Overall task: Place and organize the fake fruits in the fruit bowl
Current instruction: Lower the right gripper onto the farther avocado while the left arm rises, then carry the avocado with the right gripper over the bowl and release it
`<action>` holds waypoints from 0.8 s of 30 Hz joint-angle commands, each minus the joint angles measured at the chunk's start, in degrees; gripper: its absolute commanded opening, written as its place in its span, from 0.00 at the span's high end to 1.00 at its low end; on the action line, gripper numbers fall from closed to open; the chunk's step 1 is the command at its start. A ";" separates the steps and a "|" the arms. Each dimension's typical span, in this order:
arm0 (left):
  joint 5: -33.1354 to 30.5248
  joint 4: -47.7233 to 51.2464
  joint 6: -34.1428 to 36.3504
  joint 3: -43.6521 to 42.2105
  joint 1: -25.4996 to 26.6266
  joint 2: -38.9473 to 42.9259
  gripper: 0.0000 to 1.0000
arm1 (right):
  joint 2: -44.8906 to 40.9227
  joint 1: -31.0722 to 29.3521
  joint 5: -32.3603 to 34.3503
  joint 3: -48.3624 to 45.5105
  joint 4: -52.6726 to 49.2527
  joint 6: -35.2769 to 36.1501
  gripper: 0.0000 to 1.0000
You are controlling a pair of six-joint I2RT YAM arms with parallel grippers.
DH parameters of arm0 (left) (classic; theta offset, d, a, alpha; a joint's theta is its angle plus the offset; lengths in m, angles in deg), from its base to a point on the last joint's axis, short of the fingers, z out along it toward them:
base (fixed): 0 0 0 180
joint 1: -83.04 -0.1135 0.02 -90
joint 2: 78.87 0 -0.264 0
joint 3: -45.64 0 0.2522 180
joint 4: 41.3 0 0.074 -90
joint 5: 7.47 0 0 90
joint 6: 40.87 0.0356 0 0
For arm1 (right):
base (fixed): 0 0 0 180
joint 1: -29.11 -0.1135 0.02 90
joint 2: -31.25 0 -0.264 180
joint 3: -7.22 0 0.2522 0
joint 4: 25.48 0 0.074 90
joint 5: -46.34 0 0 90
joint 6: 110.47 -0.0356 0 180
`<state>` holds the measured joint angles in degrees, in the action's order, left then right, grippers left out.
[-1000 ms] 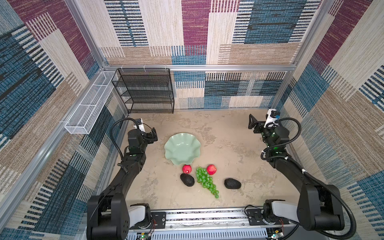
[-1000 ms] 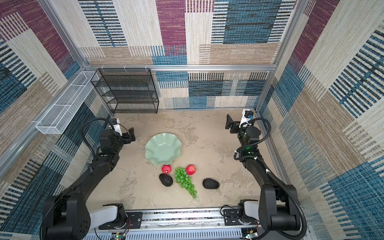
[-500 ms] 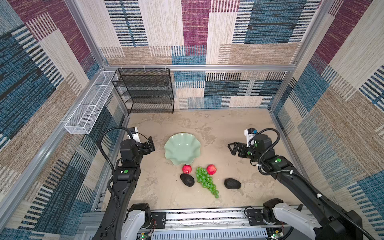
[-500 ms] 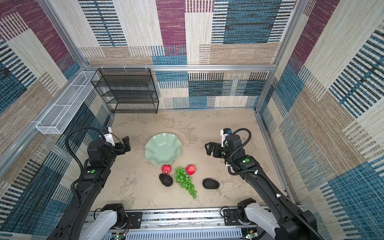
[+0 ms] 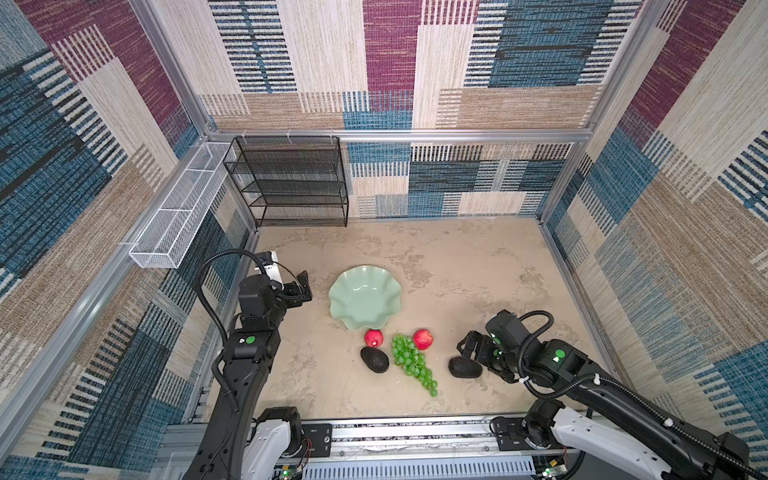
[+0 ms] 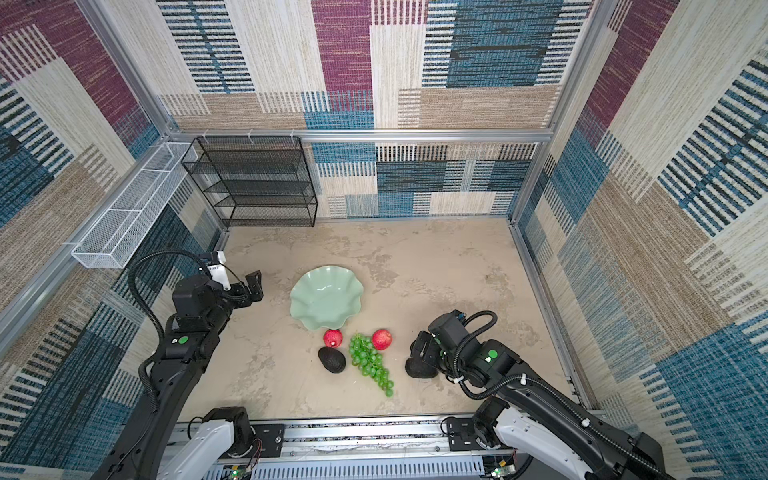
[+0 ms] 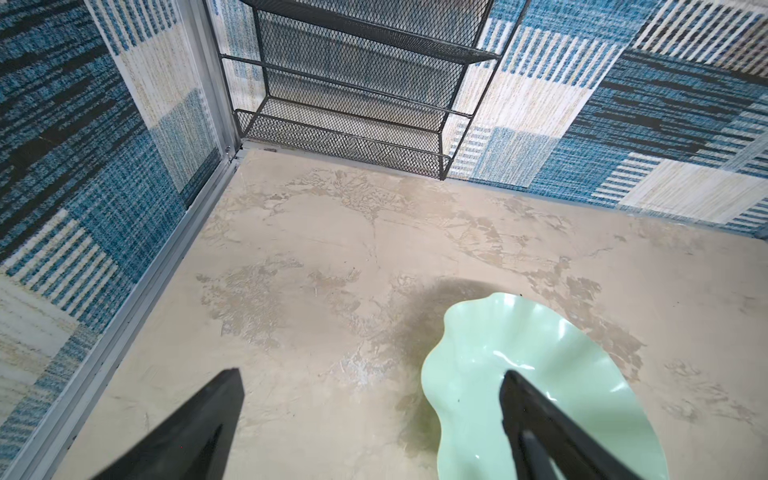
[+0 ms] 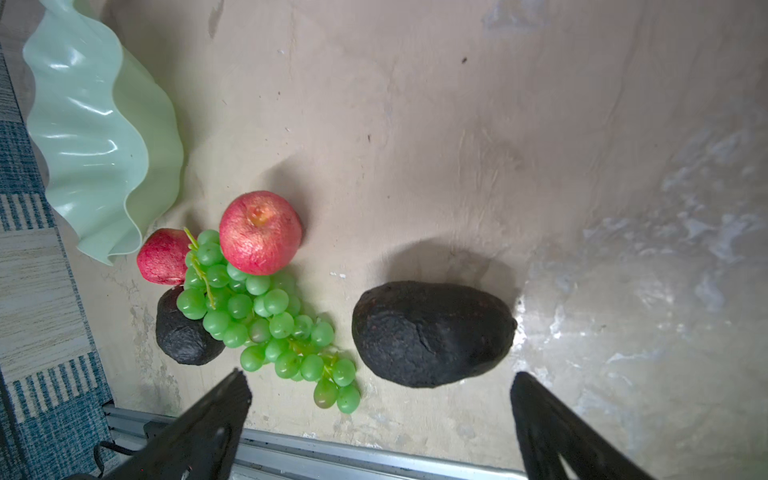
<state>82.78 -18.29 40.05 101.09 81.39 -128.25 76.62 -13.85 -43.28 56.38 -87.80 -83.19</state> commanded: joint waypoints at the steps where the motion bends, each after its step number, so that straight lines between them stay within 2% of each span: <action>1: 0.58 -0.37 -0.84 0.23 0.03 0.10 0.01 | 0.83 -2.29 -2.36 -0.75 -0.38 -5.49 0.00; 4: 0.72 -0.23 -0.79 0.23 -0.02 0.17 0.01 | 1.57 -3.18 -3.43 -2.47 2.45 -6.54 0.00; 9: 0.79 -0.47 -1.02 0.02 -0.02 -0.09 0.01 | 3.15 -3.27 -6.30 -7.21 12.71 -9.18 0.00; 19: 0.89 -0.49 -1.02 0.12 -0.06 -0.88 0.01 | 10.79 -3.27 -0.49 -9.74 22.79 -10.75 0.00; 24: 1.25 -0.39 -1.10 0.32 -0.17 -1.34 0.01 | 15.57 -3.26 3.12 -9.39 24.91 -8.39 0.01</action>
<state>83.04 -18.26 39.88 101.09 81.28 -129.50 90.39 -17.06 -43.45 46.76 -66.46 -92.58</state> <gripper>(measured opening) 0.991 0.996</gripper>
